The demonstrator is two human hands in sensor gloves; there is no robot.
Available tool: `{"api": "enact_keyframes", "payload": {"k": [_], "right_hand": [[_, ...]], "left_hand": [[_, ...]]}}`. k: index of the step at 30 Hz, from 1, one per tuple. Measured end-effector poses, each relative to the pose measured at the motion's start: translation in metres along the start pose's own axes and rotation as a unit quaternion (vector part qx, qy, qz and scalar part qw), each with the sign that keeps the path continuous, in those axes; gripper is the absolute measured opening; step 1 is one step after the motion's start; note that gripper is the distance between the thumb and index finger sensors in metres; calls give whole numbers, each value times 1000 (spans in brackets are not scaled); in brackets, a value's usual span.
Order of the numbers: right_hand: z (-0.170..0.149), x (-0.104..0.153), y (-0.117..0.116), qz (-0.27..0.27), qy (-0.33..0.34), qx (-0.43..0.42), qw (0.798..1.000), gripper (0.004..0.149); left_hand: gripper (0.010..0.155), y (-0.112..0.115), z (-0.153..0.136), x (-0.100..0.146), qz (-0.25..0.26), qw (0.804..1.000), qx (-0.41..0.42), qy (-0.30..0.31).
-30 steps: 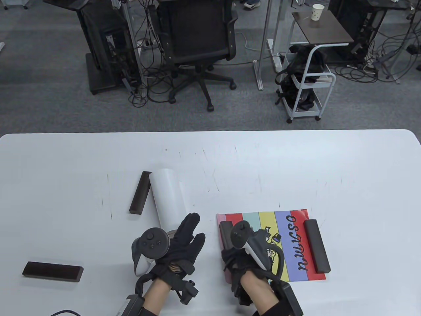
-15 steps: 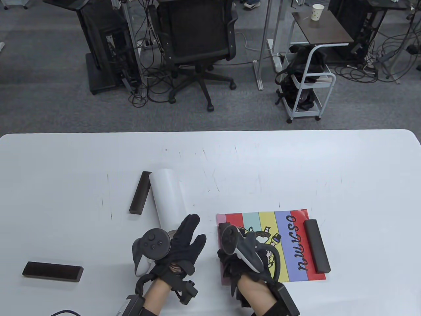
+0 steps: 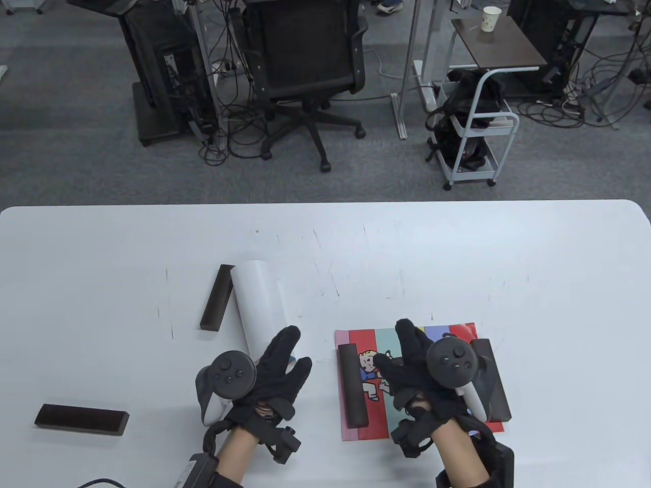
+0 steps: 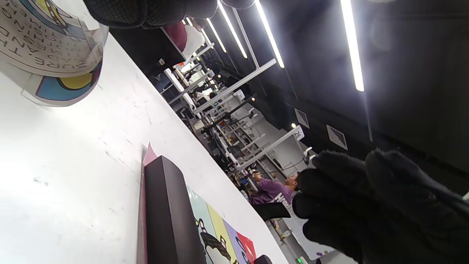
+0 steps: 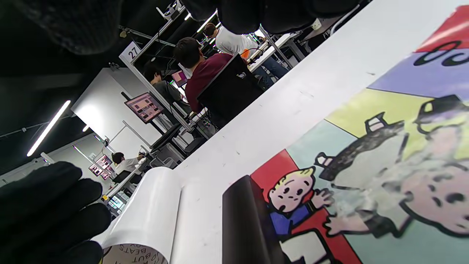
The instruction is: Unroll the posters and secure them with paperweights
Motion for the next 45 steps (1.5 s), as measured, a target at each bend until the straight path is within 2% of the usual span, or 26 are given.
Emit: {"api": "enact_keyframes", "payload": {"k": [8,13,16,18,21,23,27,30,33,37,41,45], "right_hand": [[-15,1,-9,0,14,-13,1000,83],[-19,6,-11,-7,6,2,1000,83],[-19,7,-13,1,4,7,1000,83],[-19,6,-12,-1,2,4,1000,83],[-20,5,-11,-2,-3,-7,1000,84],[-23,5,-9,-4,-10,-9,1000,84],[-27,5,-6,-7,-21,-9,1000,84],[-30,4,-5,-8,-29,-7,1000,84],[-34,4,-5,-7,-38,-5,999,85],[-37,2,-4,-7,-45,-8,999,85],[-38,1,-5,-5,-48,-10,999,85],[-39,0,-6,1,-50,-10,999,84]], "left_hand": [[82,-7,-3,0,18,1000,-8,-11],[81,-27,2,-1,66,997,-40,-20],[82,-44,3,-8,97,991,-53,-70],[84,-54,5,-15,98,985,-68,-127],[86,-62,10,-33,83,966,-110,-218],[89,-60,11,-50,49,945,-162,-279],[95,-43,4,-80,8,904,-252,-344],[98,-29,-11,-98,5,876,-306,-372],[100,-19,-28,-110,-16,864,-318,-391],[97,-18,-38,-114,-11,876,-297,-379],[88,-32,-40,-105,28,900,-252,-356],[80,-50,-46,-87,39,925,-174,-335]]}}
Point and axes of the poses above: the tracker on the back of each hand, its own z axis roughly to the thumb side, its own x axis roughly from the fingertips to the wrist, y = z × x, the point moved 1 cm from there along -x, roughly from the wrist to the fingertips, and after that the axes turned 8 degrees about -y, right-handed, at the moved point
